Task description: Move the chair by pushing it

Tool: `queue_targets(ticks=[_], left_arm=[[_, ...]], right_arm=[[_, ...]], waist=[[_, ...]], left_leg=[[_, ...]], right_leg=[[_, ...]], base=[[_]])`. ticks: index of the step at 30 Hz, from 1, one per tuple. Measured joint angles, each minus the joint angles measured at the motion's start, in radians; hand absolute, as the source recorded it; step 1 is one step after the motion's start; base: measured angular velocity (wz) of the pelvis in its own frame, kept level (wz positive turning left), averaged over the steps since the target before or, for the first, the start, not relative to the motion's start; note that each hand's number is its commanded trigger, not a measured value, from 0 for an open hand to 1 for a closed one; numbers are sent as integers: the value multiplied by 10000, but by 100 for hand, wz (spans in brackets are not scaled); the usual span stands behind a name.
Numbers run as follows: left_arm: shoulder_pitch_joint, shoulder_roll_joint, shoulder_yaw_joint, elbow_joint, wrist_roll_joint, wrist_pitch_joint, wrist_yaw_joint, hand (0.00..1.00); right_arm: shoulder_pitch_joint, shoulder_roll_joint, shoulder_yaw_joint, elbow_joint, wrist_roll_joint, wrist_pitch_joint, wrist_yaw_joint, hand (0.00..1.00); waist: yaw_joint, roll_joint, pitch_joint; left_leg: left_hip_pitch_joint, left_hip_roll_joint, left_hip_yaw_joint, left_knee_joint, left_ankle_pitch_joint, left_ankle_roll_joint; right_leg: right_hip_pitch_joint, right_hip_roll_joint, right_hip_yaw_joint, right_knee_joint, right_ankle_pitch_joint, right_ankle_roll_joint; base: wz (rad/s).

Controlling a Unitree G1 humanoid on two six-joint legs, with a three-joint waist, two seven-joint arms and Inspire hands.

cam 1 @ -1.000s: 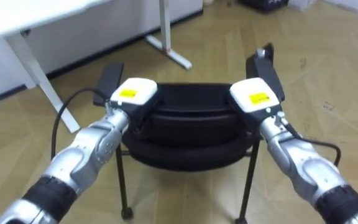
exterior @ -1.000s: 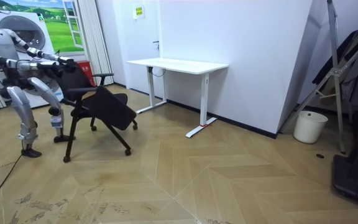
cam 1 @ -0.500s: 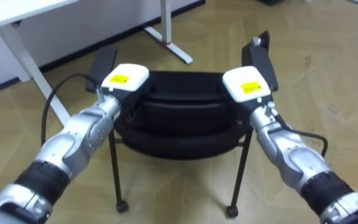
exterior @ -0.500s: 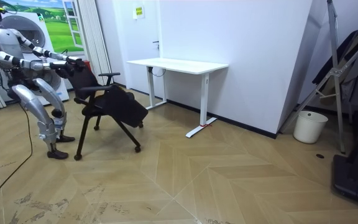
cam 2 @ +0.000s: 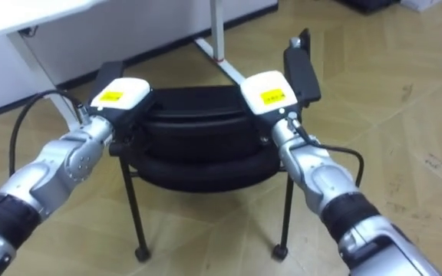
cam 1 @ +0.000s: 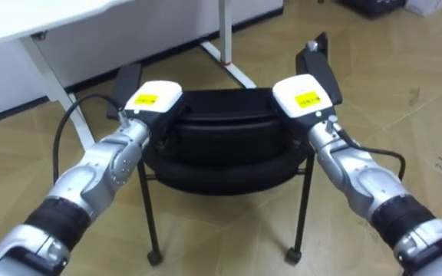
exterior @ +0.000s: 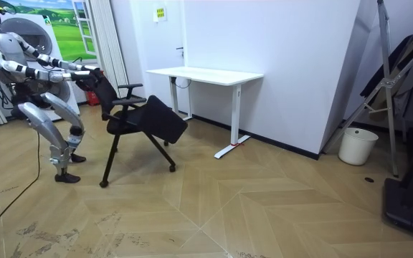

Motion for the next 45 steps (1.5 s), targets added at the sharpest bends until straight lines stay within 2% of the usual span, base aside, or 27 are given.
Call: queue_targets(ticks=[2, 4, 6, 9, 11, 12, 14, 15, 17, 18, 20, 22, 23, 24, 25, 26, 28, 30, 32, 34, 35, 36, 37, 38, 39, 41, 45], left_arm=[[69, -16, -46, 10, -11, -5, 134, 100], [75, -41, -64, 9, -34, -7, 191, 100], [73, -58, -97, 1, -56, -3, 330, 100], [88, -43, -102, -97, -48, 3, 406, 100], [86, -1, -106, -277, -5, 61, 423, 100], [87, -3, -122, -307, 5, 95, 422, 100], [110, 0, -264, -439, 5, 226, 363, 100], [110, -11, -291, -438, 2, 252, 363, 100], [131, -47, -301, -479, 9, 307, 361, 100], [125, -38, -301, -500, 7, 323, 361, 100], [120, -12, -304, -546, 1, 345, 379, 100], [76, -37, -295, -502, -16, 338, 391, 100], [43, -100, -300, -430, -18, 342, 391, 100], [47, -111, -309, -416, -18, 341, 391, 100], [93, -121, -349, -418, -16, 338, 391, 100], [124, -131, -430, -424, -9, 345, 390, 100], [125, -154, -550, -434, -6, 346, 386, 100], [8, -89, -569, -462, 7, 351, 386, 100], [-97, -27, -613, -425, -22, 355, 370, 100], [-203, -12, -647, -352, -14, 349, 365, 100], [-282, 41, -687, -197, -12, 321, 357, 100], [-259, 50, -684, -132, -12, 277, 359, 100], [-300, 51, -658, -68, -3, 263, 359, 100], [-279, 141, -614, -67, -8, 247, 359, 100], [-214, 163, -597, -46, -9, 236, 361, 100], [-282, 182, -476, 11, 30, 237, 381, 100], [-343, 196, -336, -53, 47, 238, 420, 100]], right_arm=[[27, -47, 2, 16, -5, -98, 0, 100], [20, -99, 5, -16, -2, -122, -18, 100], [-4, -174, 4, -73, 4, -124, -38, 100], [-24, -207, -15, -95, 0, -127, -96, 100], [0, -283, -30, -223, 10, -122, -189, 100], [19, -286, -39, -222, 7, -118, -200, 100], [160, -295, -57, -251, 22, -107, -221, 100], [188, -304, -59, -252, 38, -101, -249, 100], [268, -380, -53, -403, 38, -25, -317, 100], [270, -380, -49, -428, 38, 9, -318, 100], [284, -378, -35, -464, 56, 96, -322, 100], [264, -388, -40, -501, 53, 147, -327, 100], [264, -383, -41, -532, 50, 208, -333, 100], [268, -381, -35, -499, 53, 209, -332, 100], [313, -370, -14, -444, 55, 208, -330, 100], [391, -341, -14, -391, 82, 207, -331, 100], [555, -333, -17, -424, 155, 204, -353, 100], [550, -330, -16, -497, 216, 263, -380, 100], [543, -320, 1, -529, 225, 287, -434, 100], [542, -324, 57, -533, 366, 332, -496, 100], [543, -324, 87, -497, 406, 332, -577, 100], [542, -322, 108, -486, 430, 329, -584, 100], [534, -279, 164, -443, 458, 326, -596, 100], [407, -176, 254, -352, 458, 347, -599, 100], [338, -137, 300, -293, 464, 376, -602, 100], [130, -24, 372, -112, 495, 446, -599, 100], [-30, -49, 395, -256, 494, 529, -599, 100]], waist=[[-5, -88, 60], [77, -84, 66], [100, -90, 61], [164, -81, 43], [146, -64, 18], [119, -46, 6], [76, -32, -109], [49, -49, -123], [44, -79, -183], [13, -56, -202], [106, -196, -233], [125, -279, -257], [51, -273, -236], [16, -281, -210], [-11, -266, -175], [-42, -215, -127], [-111, -149, -146], [-110, -137, -151], [-182, -155, -156], [-227, -214, -141], [-320, -200, -127], [-343, -228, -119], [-368, -214, -134], [-324, -113, -124], [-323, -113, -110], [-332, -159, -91], [-374, -162, -87]], left_leg=[[-99, -25, -25, 243, 661, 132], [-183, -118, 100, 87, 567, 133], [-418, -431, 296, -412, 273, 163], [-596, -891, 860, -2339, 153, 283], [-500, -1230, 1273, -4709, 226, 301], [-422, -1306, 1296, -5115, 259, 274], [-163, -1412, 1465, -5733, 599, 682], [-48, -1471, 1506, -5847, 623, 726], [289, -1628, 1788, -6222, 620, 1069], [351, -1664, 1817, -6217, 587, 1121], [626, -1853, 2219, -6204, 291, 1491], [789, -2073, 2372, -6037, -73, 1602], [903, -2168, 2442, -5855, -254, 1675], [1005, -2184, 2494, -5767, -381, 1742], [1213, -2192, 2499, -5592, -695, 1763], [1467, -2162, 2439, -5467, -973, 1791], [1636, -2144, 2206, -5378, -1257, 1828], [1639, -2153, 2075, -5366, -1338, 1896], [1694, -2140, 1987, -5312, -1377, 1812], [1721, -2149, 1822, -5204, -1511, 1724], [1690, -2135, 1587, -5045, -1631, 1623], [1686, -2129, 1512, -4955, -1697, 1568], [1644, -2046, 1361, -4785, -1840, 1417], [1635, -1846, 1234, -4672, -1971, 1250], [1636, -1784, 1187, -4654, -2010, 1174], [1539, -1680, 986, -4547, -2074, 945], [1334, -1602, 636, -4479, -1992, 736]], right_leg=[[335, -1, -59, -112, -123, -76], [438, 12, -62, -215, -124, -129], [479, -18, -62, -215, -234, -136], [626, 3, -92, -346, -325, -110], [761, 8, -198, -547, -347, -69], [834, 29, -227, -612, -362, -40], [1101, 40, -204, -870, -489, 203], [1202, 10, -184, -986, -496, 297], [1455, -40, 99, -1425, -432, 640], [1545, -100, 66, -1504, -425, 672], [1722, -424, 245, -1463, -576, 938], [1716, -774, 188, -879, -646, 1091], [1641, -1088, 13, -84, -511, 1292], [1594, -1213, 44, 260, -397, 1380], [1484, -1383, 93, 934, -68, 1438], [1447, -1390, 222, 1406, 334, 1480], [1280, -1367, 384, 1853, 807, 1528], [851, -1348, 485, 2063, 696, 1591], [173, -1394, 431, 1534, 381, 1565], [-134, -1347, 425, 404, 352, 1544], [-208, -1215, 510, -479, 534, 1445], [-223, -1138, 609, -914, 858, 1408], [-119, -963, 637, -979, 1328, 1261], [52, -758, 508, -1105, 1308, 1128], [105, -682, 429, -1130, 1275, 1065], [136, -661, 149, -1121, 1018, 843], [121, -657, -274, -1008, 697, 605]], base=[[16], [2], [0], [-8], [-4], [0], [2], [0], [-8], [-22], [-22], [-17], [0], [0], [-4], [-5], [3], [9], [17], [28], [38], [40], [17], [11], [6], [18], [28]])
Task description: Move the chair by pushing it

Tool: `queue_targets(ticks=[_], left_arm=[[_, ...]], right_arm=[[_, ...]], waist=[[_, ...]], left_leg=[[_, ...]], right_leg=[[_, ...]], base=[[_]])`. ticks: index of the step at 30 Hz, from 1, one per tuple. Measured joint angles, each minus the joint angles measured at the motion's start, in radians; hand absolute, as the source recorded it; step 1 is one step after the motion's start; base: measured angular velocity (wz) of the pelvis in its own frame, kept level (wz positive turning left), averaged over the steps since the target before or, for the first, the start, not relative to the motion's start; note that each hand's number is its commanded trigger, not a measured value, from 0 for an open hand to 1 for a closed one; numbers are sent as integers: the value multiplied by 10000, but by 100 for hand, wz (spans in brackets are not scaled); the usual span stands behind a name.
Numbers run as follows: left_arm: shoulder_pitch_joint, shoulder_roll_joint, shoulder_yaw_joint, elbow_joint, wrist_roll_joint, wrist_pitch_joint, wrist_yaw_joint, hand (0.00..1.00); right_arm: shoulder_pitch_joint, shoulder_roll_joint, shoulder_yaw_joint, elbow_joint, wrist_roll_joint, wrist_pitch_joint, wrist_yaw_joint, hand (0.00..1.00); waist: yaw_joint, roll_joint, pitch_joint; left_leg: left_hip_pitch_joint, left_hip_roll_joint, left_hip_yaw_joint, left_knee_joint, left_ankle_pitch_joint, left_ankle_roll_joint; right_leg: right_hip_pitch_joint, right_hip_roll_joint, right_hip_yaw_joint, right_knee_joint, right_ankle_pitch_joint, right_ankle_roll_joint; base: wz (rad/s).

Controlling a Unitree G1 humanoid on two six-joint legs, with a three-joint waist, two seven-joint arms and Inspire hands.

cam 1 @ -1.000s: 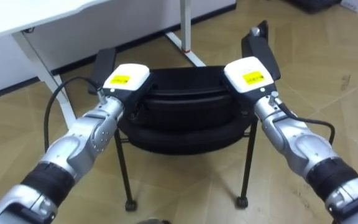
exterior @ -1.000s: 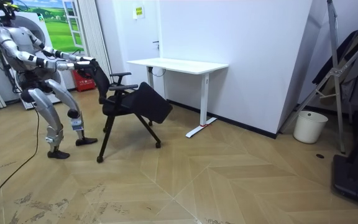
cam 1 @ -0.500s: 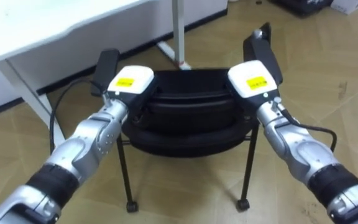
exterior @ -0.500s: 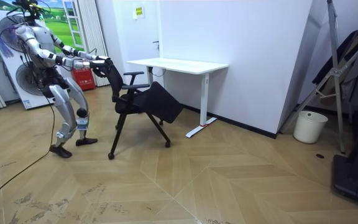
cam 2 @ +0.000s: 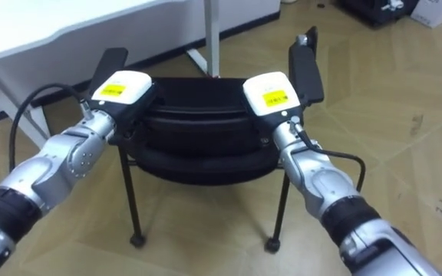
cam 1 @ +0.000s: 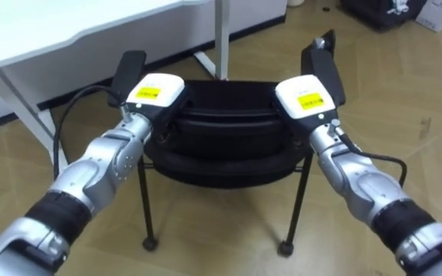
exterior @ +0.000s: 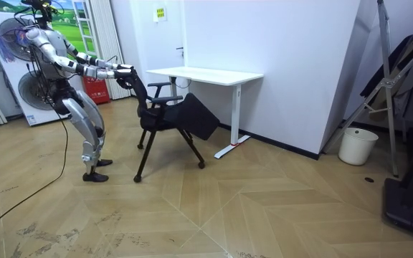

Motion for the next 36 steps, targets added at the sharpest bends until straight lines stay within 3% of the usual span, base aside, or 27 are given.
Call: queue_targets(ticks=[4, 7, 9, 11, 12, 13, 14, 16, 19, 21, 24, 25, 27, 28, 29, 30, 31, 32, 33, 35, 36], left_arm=[[-38, -6, 108, 18, -17, -11, 168, 100], [-60, -13, 282, 8, -15, -6, 182, 100], [-99, -6, 260, -27, -14, 6, 190, 100], [-169, -73, 256, -28, -12, 113, 221, 100], [-170, -102, 258, -12, -13, 120, 260, 100], [-139, -185, 251, 40, -15, 141, 348, 100], [-74, -209, 248, 41, -44, 149, 399, 100], [-14, -240, 253, 36, -45, 180, 425, 100], [162, -296, 263, 39, -59, 300, 554, 100], [246, -405, 296, 35, -79, 375, 608, 100], [300, -474, 286, 24, -80, 450, 616, 100], [344, -489, 252, 16, -105, 506, 616, 100], [463, -488, 233, -158, -107, 640, 611, 100], [614, -483, 239, -286, -105, 736, 611, 100], [698, -410, 288, -443, -107, 751, 599, 100], [781, -357, 326, -487, -108, 724, 597, 100], [990, -396, 421, -504, -99, 715, 596, 100], [1182, -427, 500, -524, -125, 719, 542, 100], [1287, -391, 534, -597, -124, 717, 522, 100], [1498, -256, 614, -857, 17, 718, 513, 100], [1509, -223, 613, -894, 60, 717, 513, 100]], right_arm=[[-327, -17, 195, 102, 128, 14, 18, 100], [-597, 10, 339, 200, 125, 26, 68, 100], [-731, -38, 337, 240, 128, 24, 67, 100], [-894, -58, 333, 328, 125, -23, 64, 100], [-908, -67, 341, 380, 146, -29, 58, 100], [-926, -69, 357, 464, 193, -45, 35, 100], [-975, -61, 380, 553, 222, -77, 35, 100], [-1026, -33, 394, 683, 220, -106, 48, 100], [-1107, 139, 416, 921, 132, -113, 64, 100], [-1102, 120, 411, 890, 41, -112, 71, 100], [-1108, 121, 409, 897, -82, -111, 147, 100], [-1104, 155, 422, 956, -82, -111, 151, 100], [-1051, 158, 469, 953, -63, -114, 168, 100], [-1013, 127, 510, 989, -63, -121, 168, 100], [-1050, 175, 616, 1076, -60, -121, 170, 100], [-1056, 184, 692, 1071, -33, -122, 196, 100], [-987, 166, 805, 976, -3, -130, 294, 100], [-934, 213, 850, 979, -76, -132, 384, 100], [-932, 294, 855, 1028, -103, -132, 420, 100], [-866, 371, 844, 1007, -92, -192, 453, 100], [-846, 387, 829, 1016, -71, -214, 453, 100]], waist=[[18, 2, 18], [81, 12, 62], [-7, -8, 71], [-218, -76, 73], [-224, -93, 88], [-207, -169, 140], [-129, -124, 154], [123, -134, 157], [459, -205, 169], [542, -183, 161], [571, -293, 134], [630, -320, 129], [731, -308, 83], [803, -106, -30], [898, -43, -34], [966, -107, 5], [1043, -41, -72], [1159, 186, -174], [1277, 199, -183], [1396, 101, -125], [1418, 31, -121]], left_leg=[[-217, 80, -327, 213, 31, -298], [-507, 186, -329, 693, 60, -381], [-835, 281, -263, 1019, 208, -620], [-1252, 389, -27, 1375, 584, -697], [-1298, 414, 49, 1415, 679, -671], [-1344, 486, 161, 1585, 837, -696], [-1509, 699, 330, 1966, 940, -634], [-1800, 972, 417, 2627, 1203, -592], [-1887, 1352, 472, 3405, 1264, -532], [-1836, 1615, 611, 3283, 1264, -538], [-1658, 1628, 668, 2262, 1315, -703], [-1514, 1570, 727, 1713, 1366, -784], [-1443, 1495, 1069, 806, 1428, -741], [-1508, 1484, 1108, 328, 1474, -713], [-1541, 1296, 1069, 61, 1709, -667], [-1615, 1066, 1046, 100, 1798, -637], [-1798, 794, 1041, 214, 1821, -667], [-1815, 808, 1046, 163, 1816, -658], [-1765, 698, 1043, 104, 1820, -663], [-1570, 126, 1050, -317, 2141, -184], [-1455, -9, 1050, -460, 2243, -28]], right_leg=[[51, 9, -478, 204, -337, -261], [48, -35, -798, 543, -705, -464], [69, -134, -1215, 672, -923, -611], [214, -397, -1948, 833, -1240, -769], [276, -433, -2113, 824, -1291, -801], [499, -558, -2617, 790, -1413, -845], [719, -582, -3106, 786, -1561, -913], [969, -582, -3634, 820, -1813, -1019], [1459, -717, -4451, 799, -2067, -1017], [1710, -755, -4978, 646, -2092, -975], [2041, -724, -5496, 291, -2103, -949], [2146, -710, -5588, 272, -2161, -777], [2245, -645, -5687, 308, -2321, 223], [2196, -363, -5311, 367, -2154, 1361], [1979, -115, -3968, 647, -2054, 1285], [1928, 7, -3434, 694, -2156, 874], [1992, 11, -3621, 738, -2277, 245], [2255, -65, -4230, 761, -2287, 242], [2444, -85, -4445, 650, -2304, 216], [3021, -168, -5598, 312, -2223, -10], [3138, -228, -5912, 314, -2220, -15]], base=[[29], [33], [63], [85], [73], [54], [45], [23], [21], [41], [48], [33], [23], [-3], [-10], [-8], [-21], [-36], [-43], [8], [5]])
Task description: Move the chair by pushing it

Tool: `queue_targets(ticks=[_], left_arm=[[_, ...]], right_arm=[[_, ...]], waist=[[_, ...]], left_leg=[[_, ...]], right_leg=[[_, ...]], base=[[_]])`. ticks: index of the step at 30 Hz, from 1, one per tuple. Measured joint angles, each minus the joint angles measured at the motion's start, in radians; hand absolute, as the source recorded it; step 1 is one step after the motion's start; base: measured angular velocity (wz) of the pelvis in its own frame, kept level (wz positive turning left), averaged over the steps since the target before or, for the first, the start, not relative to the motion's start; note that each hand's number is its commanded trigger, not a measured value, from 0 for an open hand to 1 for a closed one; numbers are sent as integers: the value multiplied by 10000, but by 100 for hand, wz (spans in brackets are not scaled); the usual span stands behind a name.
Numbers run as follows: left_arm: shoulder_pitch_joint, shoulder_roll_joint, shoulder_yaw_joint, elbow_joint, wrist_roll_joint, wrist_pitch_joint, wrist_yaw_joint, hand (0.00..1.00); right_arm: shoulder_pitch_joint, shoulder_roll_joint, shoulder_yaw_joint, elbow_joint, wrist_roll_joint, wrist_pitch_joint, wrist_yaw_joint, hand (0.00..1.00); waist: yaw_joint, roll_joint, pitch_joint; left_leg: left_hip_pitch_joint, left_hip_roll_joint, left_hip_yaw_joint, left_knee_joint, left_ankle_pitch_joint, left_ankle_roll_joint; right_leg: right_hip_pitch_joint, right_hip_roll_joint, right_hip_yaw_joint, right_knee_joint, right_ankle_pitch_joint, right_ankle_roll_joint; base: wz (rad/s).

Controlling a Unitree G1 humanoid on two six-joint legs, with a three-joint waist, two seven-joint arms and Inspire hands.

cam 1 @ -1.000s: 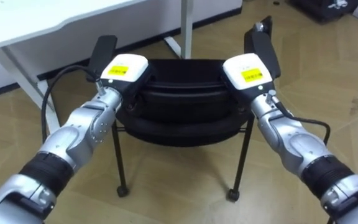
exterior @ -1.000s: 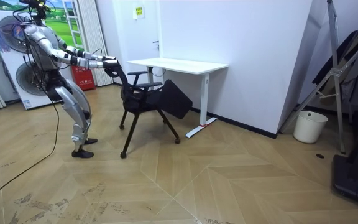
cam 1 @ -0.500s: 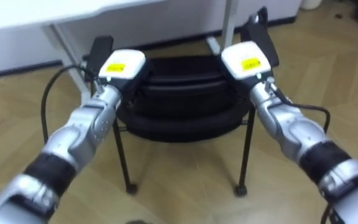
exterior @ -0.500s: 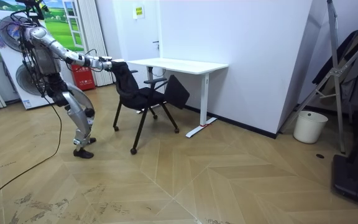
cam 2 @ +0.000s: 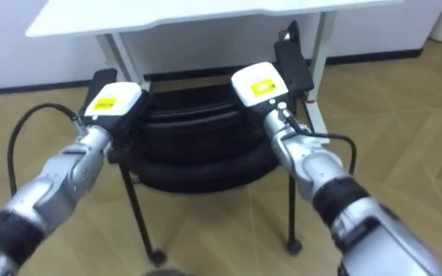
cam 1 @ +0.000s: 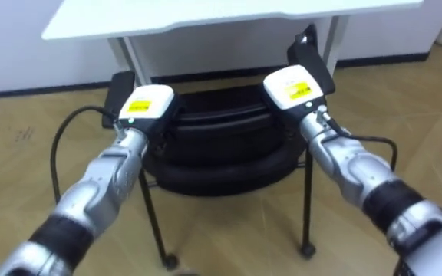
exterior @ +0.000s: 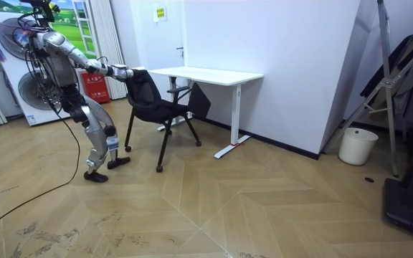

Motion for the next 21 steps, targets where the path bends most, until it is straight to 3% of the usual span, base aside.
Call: queue_targets(ticks=[1, 2, 3, 4, 5, 6, 7, 8, 9, 10, 12, 14, 16, 17, 18, 19, 21], left_arm=[[17, 183, -40, -144, 22, 1, -1, 100], [30, 326, -102, -317, 37, 11, -2, 100], [19, 368, -128, -347, 78, 16, -2, 100], [-66, 351, -170, -347, 224, 73, -30, 100], [-147, 359, -213, -366, 283, 130, -41, 100], [-182, 371, -207, -372, 309, 129, -59, 100], [-252, 375, -78, -447, 309, 129, -119, 100], [-206, 265, 83, -565, 309, 220, -187, 100], [-153, 193, 112, -605, 313, 304, -266, 100], [-83, 181, 123, -751, 314, 382, -462, 100], [8, 180, 90, -888, 393, 351, -491, 100], [49, 224, 13, -1001, 432, 286, -546, 100], [-43, 342, 46, -1072, 571, 157, -559, 100], [-143, 433, 117, -1085, 651, 84, -549, 100], [-172, 450, 121, -1080, 659, 68, -548, 100], [-183, 499, 110, -1063, 650, 49, -560, 100], [-189, 508, 73, -983, 668, -27, -564, 100]], right_arm=[[6, 96, -52, 53, 29, -20, -1, 100], [19, 189, -108, 60, 37, -42, -5, 100], [45, 202, -118, 59, 64, -53, -20, 100], [93, 167, -178, 100, 148, -116, -73, 100], [61, 124, -186, 133, 224, -203, -100, 100], [41, 73, -184, 124, 234, -262, -96, 100], [-89, -52, -186, 86, 235, -400, -89, 100], [-200, -75, -186, 19, 215, -403, -61, 100], [-198, -87, -186, 20, 162, -403, -32, 100], [-182, -113, -192, 22, 103, -431, 12, 100], [-81, -207, -191, 16, 195, -519, 12, 100], [127, -254, -214, -66, 366, -532, -28, 100], [169, -223, -293, -176, 428, -531, -42, 100], [158, -117, -434, -193, 431, -504, -67, 100], [156, -54, -466, -174, 416, -444, -91, 100], [169, 27, -474, -157, 362, -357, -123, 100], [259, 53, -458, -122, 337, -356, -203, 100]], waist=[[134, -218, 34], [239, -392, 83], [238, -401, 86], [129, -329, 67], [4, -240, 108], [-22, -285, 94], [-4, -469, 82], [41, -444, 121], [78, -285, 44], [73, -219, 18], [191, -315, 103], [243, -321, 107], [266, -350, 99], [314, -444, 167], [321, -415, 178], [306, -266, 190], [283, -99, 189]], left_leg=[[136, -174, -177, -239, 226, 164], [253, -226, -179, -413, 264, 160], [281, -241, -238, -481, 308, 190], [359, -227, -615, -576, 392, 197], [370, -243, -965, -514, 403, 211], [298, -393, -1047, -428, 407, 224], [-28, -652, -1011, 48, 306, 210], [-255, -660, -810, 528, 46, 140], [-292, -557, -707, 639, -118, 218], [-230, -544, -596, 724, -312, 305], [-22, -557, -292, 867, -665, 440], [63, -529, -131, 1276, -1298, 510], [95, -626, -124, 1384, -1482, 718], [94, -718, -183, 1395, -1538, 809], [98, -711, -241, 1409, -1570, 865], [163, -654, -357, 1408, -1611, 943], [300, -533, -417, 1380, -1667, 1036]], right_leg=[[189, -60, -416, -144, 4, 9], [346, -41, -669, -276, 79, 159], [326, -40, -592, -172, 192, 380], [28, -30, 470, 450, 527, 1017], [-639, 29, 2105, 1269, 664, 1119], [-895, -133, 2768, 1239, 534, 848], [-1144, -440, 3833, 1154, 31, 704], [-1221, -518, 3661, 1139, -231, 428], [-1199, -520, 3565, 1137, -251, 437], [-1082, -678, 3330, 1125, -277, 405], [-878, -930, 3288, 1161, -365, 322], [-642, -1058, 3376, 1196, -452, 500], [-665, -1122, 3507, 1328, -416, 694], [-909, -1213, 3671, 1780, -220, 708], [-1124, -1218, 3862, 2129, 17, 704], [-1627, -1282, 4279, 2849, 585, 751], [-2404, -1408, 4801, 3451, 953, 865]], base=[[-8], [0], [32], [52], [49], [26], [0], [-18], [-23], [-25], [-25], [-19], [-16], [-23], [-21], [-15], [-5]])
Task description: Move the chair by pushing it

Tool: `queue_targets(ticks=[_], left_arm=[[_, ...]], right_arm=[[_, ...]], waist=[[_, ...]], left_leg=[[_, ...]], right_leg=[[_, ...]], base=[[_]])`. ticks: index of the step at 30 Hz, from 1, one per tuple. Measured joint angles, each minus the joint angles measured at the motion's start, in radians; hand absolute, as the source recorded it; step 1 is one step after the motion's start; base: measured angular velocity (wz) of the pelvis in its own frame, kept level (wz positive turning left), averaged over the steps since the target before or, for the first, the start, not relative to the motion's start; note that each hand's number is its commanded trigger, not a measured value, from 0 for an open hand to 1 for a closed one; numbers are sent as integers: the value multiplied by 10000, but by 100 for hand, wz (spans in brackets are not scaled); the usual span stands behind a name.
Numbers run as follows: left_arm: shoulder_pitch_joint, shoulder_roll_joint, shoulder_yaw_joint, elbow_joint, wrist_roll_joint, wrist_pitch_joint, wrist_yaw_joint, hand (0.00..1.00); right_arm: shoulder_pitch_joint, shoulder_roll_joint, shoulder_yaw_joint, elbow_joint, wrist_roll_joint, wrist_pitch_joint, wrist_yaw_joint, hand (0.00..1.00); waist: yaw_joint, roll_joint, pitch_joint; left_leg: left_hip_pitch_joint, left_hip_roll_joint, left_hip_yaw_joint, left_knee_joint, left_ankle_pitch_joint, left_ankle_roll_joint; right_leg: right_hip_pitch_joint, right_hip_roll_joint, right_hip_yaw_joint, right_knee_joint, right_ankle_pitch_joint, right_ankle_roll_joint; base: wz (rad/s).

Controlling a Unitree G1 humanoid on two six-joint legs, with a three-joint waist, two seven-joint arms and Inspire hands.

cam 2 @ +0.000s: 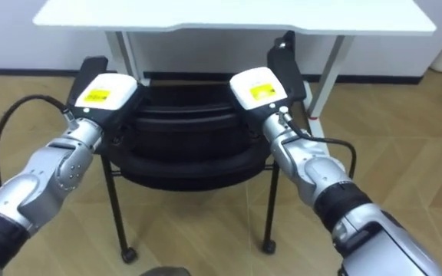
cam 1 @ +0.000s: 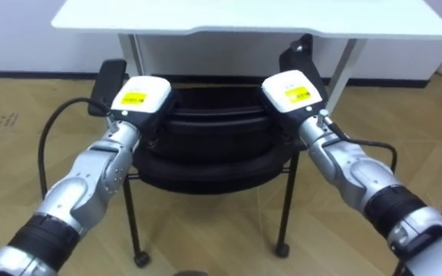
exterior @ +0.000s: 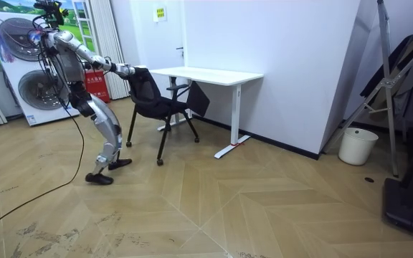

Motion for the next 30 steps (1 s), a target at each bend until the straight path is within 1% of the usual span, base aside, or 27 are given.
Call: queue_targets(ticks=[1, 2, 3, 4, 5, 6, 7, 8, 9, 10, 11, 12, 13, 16, 18, 19, 21, 22, 24, 25, 26, 27, 28, 29, 30], left_arm=[[-50, -43, -15, 163, 43, -65, 23, 100], [-71, -44, -24, 244, 49, -105, 24, 100], [-80, -43, -38, 275, 49, -109, 25, 100], [-85, -44, -57, 329, 49, -128, 32, 100], [-86, -48, -71, 386, 46, -136, 55, 100], [-89, -69, -67, 436, 46, -140, 78, 100], [-99, -107, -68, 553, 47, -148, 162, 100], [-164, -151, -84, 626, 80, -154, 191, 100], [-189, -179, -85, 669, 110, -151, 199, 100], [-222, -209, -83, 717, 152, -149, 255, 100], [-228, -205, -81, 722, 183, -148, 352, 100], [-228, -201, -75, 721, 197, -148, 392, 100], [-227, -198, -51, 716, 199, -149, 415, 100], [-226, -168, 32, 674, 225, -149, 425, 100], [-214, -191, 92, 621, 351, -148, 428, 100], [-217, -198, 133, 590, 421, -146, 438, 100], [-221, -205, 163, 565, 481, -131, 455, 100], [-219, -206, 181, 581, 503, -120, 462, 100], [-204, -209, 141, 587, 538, -82, 465, 100], [-204, -237, 93, 653, 537, -79, 466, 100], [-199, -266, 53, 764, 537, -77, 466, 100], [-202, -285, 18, 805, 538, -78, 493, 100], [-200, -301, -88, 864, 538, -77, 556, 100], [-217, -340, -240, 946, 520, -83, 591, 100], [-222, -381, -301, 996, 519, -84, 600, 100]], right_arm=[[69, 19, -8, 38, 28, 25, -62, 100], [93, 63, -10, 109, 34, 20, -115, 100], [102, 82, -10, 136, 34, 17, -134, 100], [139, 94, -9, 155, 34, 7, -187, 100], [146, 129, -9, 177, 42, 9, -197, 100], [146, 137, -9, 188, 38, 11, -190, 100], [143, 138, -25, 190, -9, 5, -182, 100], [142, 140, -37, 209, -12, 1, -192, 100], [139, 146, -43, 231, -13, 3, -211, 100], [125, 146, -49, 244, -22, 2, -252, 100], [114, 146, -49, 243, -22, 1, -311, 100], [97, 146, -49, 244, -30, -2, -312, 100], [73, 146, -49, 244, -49, -19, -308, 100], [-44, 145, -53, 253, -73, -95, -190, 100], [-92, 146, -168, 259, -206, -163, -96, 100], [-130, 149, -233, 258, -249, -195, -18, 100], [-136, 156, -389, 252, -361, -301, 29, 100], [-149, 158, -407, 251, -366, -311, 40, 100], [-129, 191, -412, 276, -365, -315, 176, 100], [-115, 260, -427, 419, -364, -347, 199, 100], [-102, 270, -468, 535, -367, -448, 198, 100], [-101, 276, -507, 622, -383, -518, 194, 100], [-94, 317, -588, 844, -408, -631, 177, 100], [19, 333, -728, 953, -446, -743, 171, 100], [113, 333, -760, 949, -432, -743, 162, 100]], waist=[[-14, 103, 42], [-48, 154, 56], [-76, 174, 65], [-126, 170, 48], [-177, 156, 39], [-217, 144, 31], [-332, 131, 22], [-456, 95, -3], [-498, 67, -12], [-534, 10, -10], [-531, -31, -4], [-519, -48, -2], [-496, -56, -4], [-492, -131, 0], [-419, -133, -7], [-396, -167, -14], [-398, -242, -13], [-382, -252, -12], [-338, -286, -4], [-363, -297, -6], [-440, -274, 6], [-437, -245, 2], [-413, -219, 4], [-390, -218, 9], [-373, -216, 10]], left_leg=[[118, 117, 28, -1, -40, 64], [215, 340, 238, 2, -76, 115], [260, 411, 309, 2, -84, 127], [301, 466, 399, 2, -104, 156], [346, 538, 522, 2, -111, 158], [349, 538, 527, 2, -112, 156], [329, 539, 494, 2, -130, 105], [299, 588, 484, -80, -144, -174], [300, 614, 492, -183, -105, -374], [319, 697, 554, -424, 25, -664], [319, 744, 560, -585, 105, -795], [315, 756, 559, -612, 141, -851], [302, 797, 537, -627, 147, -860], [299, 909, 530, -693, 199, -948], [297, 1017, 529, -758, 250, -1035], [292, 1072, 509, -833, 315, -1146], [328, 1110, 484, -1041, 413, -1461], [362, 1238, 490, -1055, 390, -1753], [519, 1392, 486, -992, 286, -1930], [654, 1428, 377, -840, 306, -2145], [569, 1451, 37, -365, 469, -2079], [407, 1462, -207, 101, 623, -1882], [70, 1576, -470, 1084, 927, -1547], [-186, 1743, -561, 1898, 1217, -1488], [-246, 1756, -617, 2177, 1350, -1457]], right_leg=[[-462, -66, 309, 2, 163, 70], [-817, -61, 456, -321, 356, 104], [-950, -72, 497, -617, 439, 96], [-1102, -46, 587, -1302, 662, 120], [-1135, 66, 605, -2120, 887, 123], [-1120, 107, 605, -2456, 975, 100], [-1111, 270, 666, -2823, 1210, 2], [-1103, 431, 798, -3047, 1349, -50], [-1094, 502, 820, -3193, 1413, -112], [-1077, 667, 861, -3476, 1538, -183], [-1054, 786, 865, -3700, 1752, -206], [-1053, 803, 860, -3744, 1858, -217], [-1050, 902, 893, -3839, 2025, -235], [-1076, 1006, 884, -3902, 2028, -252], [-1073, 1145, 875, -4020, 2051, -314], [-1072, 1272, 880, -4139, 2075, -379], [-1027, 1359, 866, -4403, 2116, -455], [-945, 1514, 841, -4611, 2157, -536], [-746, 1692, 810, -4682, 2062, -701], [-540, 1815, 846, -4776, 1976, -763], [-361, 1916, 847, -4755, 1851, -733], [-301, 2012, 879, -4675, 1759, -746], [-140, 2219, 939, -4545, 1540, -824], [37, 2456, 1110, -4459, 1412, -891], [127, 2524, 1175, -4411, 1347, -914]], base=[[8], [11], [15], [17], [19], [26], [42], [45], [42], [26], [17], [5], [0], [-2], [-12], [-9], [-6], [-12], [-9], [8], [8], [4], [0], [0], [0]])
